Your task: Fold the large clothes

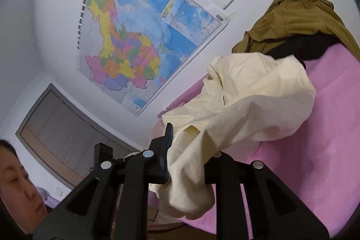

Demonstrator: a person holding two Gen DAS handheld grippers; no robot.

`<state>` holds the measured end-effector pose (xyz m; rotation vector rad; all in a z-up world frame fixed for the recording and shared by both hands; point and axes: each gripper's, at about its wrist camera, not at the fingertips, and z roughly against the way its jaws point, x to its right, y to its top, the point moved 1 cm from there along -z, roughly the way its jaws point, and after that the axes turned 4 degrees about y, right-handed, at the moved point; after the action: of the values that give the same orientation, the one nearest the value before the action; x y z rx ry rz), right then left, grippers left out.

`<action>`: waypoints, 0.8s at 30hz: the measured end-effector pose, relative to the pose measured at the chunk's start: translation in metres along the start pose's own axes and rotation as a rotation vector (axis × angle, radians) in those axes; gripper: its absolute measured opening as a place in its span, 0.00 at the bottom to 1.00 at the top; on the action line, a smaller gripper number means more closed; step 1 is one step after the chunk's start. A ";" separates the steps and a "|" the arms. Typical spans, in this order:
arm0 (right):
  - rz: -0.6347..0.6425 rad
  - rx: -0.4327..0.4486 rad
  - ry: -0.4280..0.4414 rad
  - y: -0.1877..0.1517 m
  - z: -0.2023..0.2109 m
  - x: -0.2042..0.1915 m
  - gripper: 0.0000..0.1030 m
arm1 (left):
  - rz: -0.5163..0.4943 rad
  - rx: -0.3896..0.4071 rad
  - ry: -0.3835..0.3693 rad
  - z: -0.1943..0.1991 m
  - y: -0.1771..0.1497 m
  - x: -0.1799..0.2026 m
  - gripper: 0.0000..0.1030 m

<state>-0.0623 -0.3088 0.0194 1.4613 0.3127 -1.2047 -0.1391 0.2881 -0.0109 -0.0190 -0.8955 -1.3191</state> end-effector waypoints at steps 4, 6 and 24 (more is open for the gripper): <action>0.007 0.000 -0.014 0.022 -0.014 -0.002 0.16 | -0.010 -0.001 0.020 -0.001 0.022 0.003 0.16; -0.004 0.000 -0.019 0.035 -0.023 0.001 0.16 | -0.008 0.002 0.026 -0.002 0.032 0.003 0.16; -0.039 -0.027 -0.106 0.111 -0.096 0.028 0.17 | 0.033 -0.030 0.131 -0.049 0.132 -0.008 0.16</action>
<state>0.0806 -0.2725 0.0427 1.3678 0.2849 -1.2999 -0.0020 0.3104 0.0131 0.0289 -0.7611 -1.2878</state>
